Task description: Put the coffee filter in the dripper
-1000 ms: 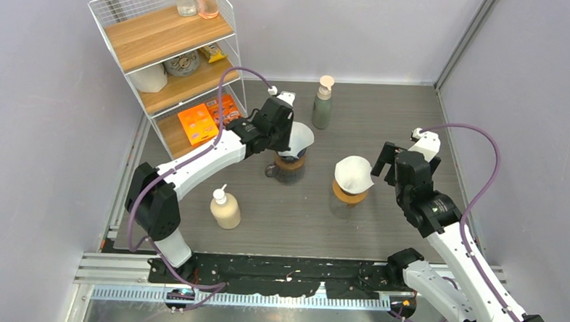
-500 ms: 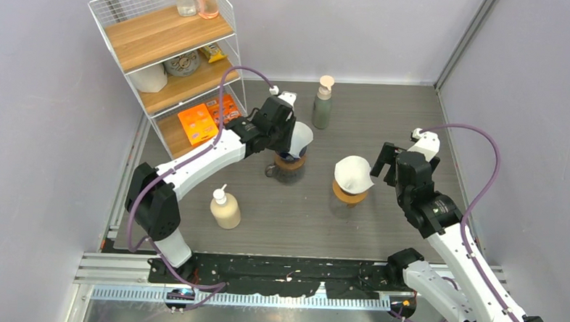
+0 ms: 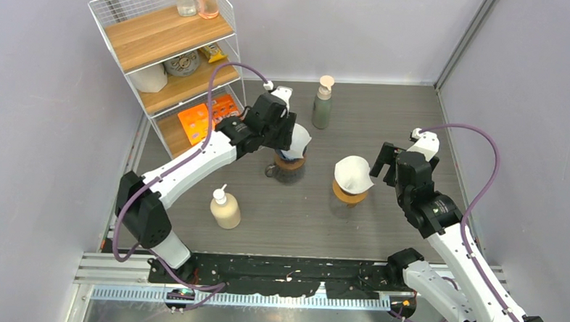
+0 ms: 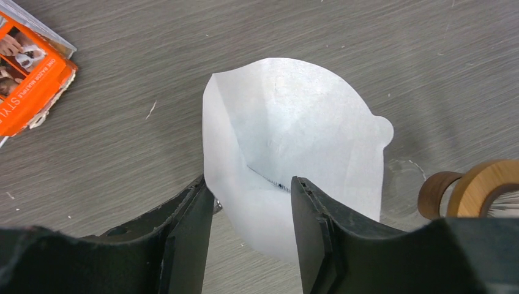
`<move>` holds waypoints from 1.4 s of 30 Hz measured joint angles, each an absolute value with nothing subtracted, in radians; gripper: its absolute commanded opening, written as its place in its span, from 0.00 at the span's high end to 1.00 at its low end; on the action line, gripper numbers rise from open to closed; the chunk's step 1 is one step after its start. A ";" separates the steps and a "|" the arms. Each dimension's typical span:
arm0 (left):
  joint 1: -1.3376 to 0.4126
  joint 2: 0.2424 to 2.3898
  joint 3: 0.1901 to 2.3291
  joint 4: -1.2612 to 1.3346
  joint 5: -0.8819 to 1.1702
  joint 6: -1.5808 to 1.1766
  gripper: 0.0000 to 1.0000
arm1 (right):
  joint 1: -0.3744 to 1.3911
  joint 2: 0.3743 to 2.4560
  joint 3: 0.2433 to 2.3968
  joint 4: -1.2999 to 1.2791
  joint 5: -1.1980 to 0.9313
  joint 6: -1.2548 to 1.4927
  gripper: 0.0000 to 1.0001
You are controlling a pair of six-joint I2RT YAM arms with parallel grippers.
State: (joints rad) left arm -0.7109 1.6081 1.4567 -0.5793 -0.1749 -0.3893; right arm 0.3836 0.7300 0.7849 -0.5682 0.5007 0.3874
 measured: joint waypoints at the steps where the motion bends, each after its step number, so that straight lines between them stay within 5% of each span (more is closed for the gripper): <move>1: -0.711 1.600 1.457 -0.579 -0.176 -0.387 0.43 | 0.384 0.730 0.785 -0.568 0.500 0.387 0.05; 15: -0.711 1.526 1.474 -0.582 -0.195 -0.384 0.35 | 0.384 0.730 0.785 -0.568 0.498 0.387 0.05; 25: -0.721 1.492 1.509 -0.576 -0.198 -0.413 0.66 | 0.384 0.704 0.785 -0.569 0.518 0.387 0.05; 42: -0.741 1.713 1.569 -0.646 -0.163 -0.471 0.79 | 0.382 0.694 0.761 -0.569 0.553 0.387 0.04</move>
State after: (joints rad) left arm -0.7406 1.7130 1.5692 -0.6456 -0.1631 -0.4706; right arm 0.3820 0.6937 0.7609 -0.5686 0.5526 0.3874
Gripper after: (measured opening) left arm 0.208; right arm 0.955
